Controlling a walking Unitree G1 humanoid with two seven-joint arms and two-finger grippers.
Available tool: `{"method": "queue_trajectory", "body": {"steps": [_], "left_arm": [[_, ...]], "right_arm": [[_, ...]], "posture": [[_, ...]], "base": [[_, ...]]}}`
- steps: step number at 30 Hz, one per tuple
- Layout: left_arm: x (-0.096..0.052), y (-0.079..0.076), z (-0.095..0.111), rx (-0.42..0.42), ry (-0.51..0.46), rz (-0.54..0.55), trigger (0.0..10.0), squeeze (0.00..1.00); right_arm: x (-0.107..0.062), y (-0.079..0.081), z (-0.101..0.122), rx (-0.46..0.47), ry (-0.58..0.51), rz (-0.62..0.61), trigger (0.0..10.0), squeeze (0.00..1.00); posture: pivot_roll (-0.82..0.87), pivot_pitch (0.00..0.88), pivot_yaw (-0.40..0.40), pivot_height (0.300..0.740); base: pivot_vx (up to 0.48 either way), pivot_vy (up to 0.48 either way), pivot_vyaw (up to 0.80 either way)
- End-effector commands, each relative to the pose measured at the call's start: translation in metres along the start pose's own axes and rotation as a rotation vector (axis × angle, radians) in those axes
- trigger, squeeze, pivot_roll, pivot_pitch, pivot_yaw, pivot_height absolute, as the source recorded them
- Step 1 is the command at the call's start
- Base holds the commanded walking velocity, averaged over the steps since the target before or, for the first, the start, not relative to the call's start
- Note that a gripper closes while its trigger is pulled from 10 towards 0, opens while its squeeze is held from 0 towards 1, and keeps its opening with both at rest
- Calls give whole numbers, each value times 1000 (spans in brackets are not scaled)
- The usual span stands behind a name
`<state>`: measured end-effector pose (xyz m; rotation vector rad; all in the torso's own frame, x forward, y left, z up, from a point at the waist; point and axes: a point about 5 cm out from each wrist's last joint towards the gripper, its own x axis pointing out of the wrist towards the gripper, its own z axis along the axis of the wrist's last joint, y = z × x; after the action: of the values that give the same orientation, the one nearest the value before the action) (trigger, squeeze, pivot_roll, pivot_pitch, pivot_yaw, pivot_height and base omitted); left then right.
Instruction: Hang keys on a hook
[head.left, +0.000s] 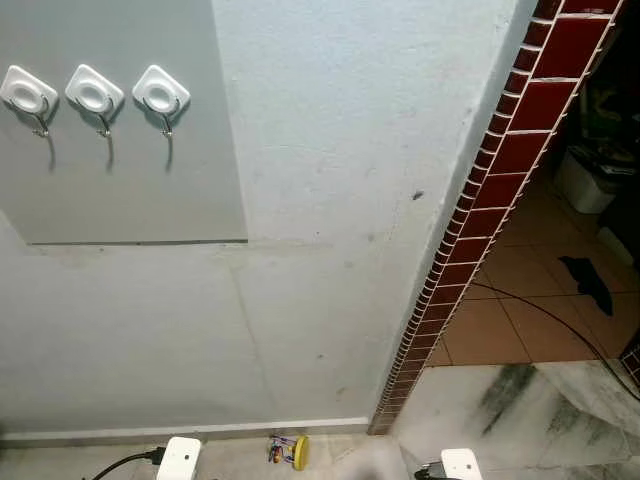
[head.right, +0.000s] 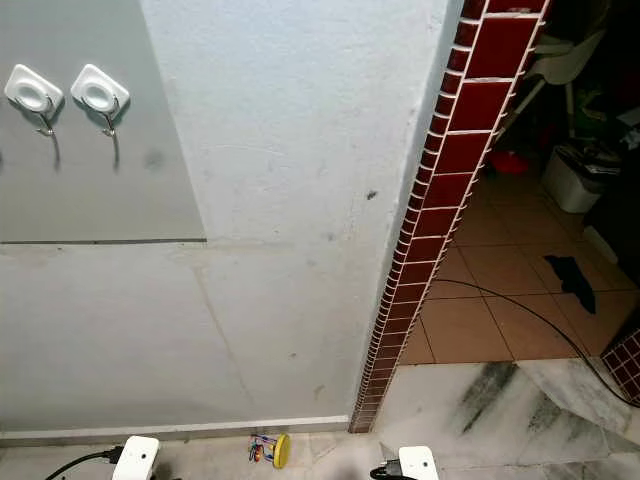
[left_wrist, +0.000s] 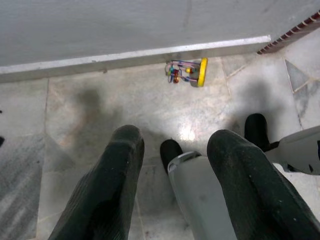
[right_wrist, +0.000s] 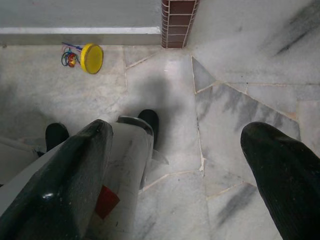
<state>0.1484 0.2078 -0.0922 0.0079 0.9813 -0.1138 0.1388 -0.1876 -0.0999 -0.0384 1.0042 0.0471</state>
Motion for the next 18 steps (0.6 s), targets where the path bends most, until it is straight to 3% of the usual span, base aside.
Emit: {"method": "queue_trajectory", "body": {"steps": [1,18], "left_arm": [[-1,9,2,3,9,33,10000,0],[-1,7,1,-20,10,14,10000,0]], "right_arm": [[-2,3,-9,18,24,-2,10000,0],[-7,2,-27,32,69,2,10000,0]], "posture": [[-131,0,19,740],[-124,15,4,740]], "base": [[0,0,0],[0,0,0]]}}
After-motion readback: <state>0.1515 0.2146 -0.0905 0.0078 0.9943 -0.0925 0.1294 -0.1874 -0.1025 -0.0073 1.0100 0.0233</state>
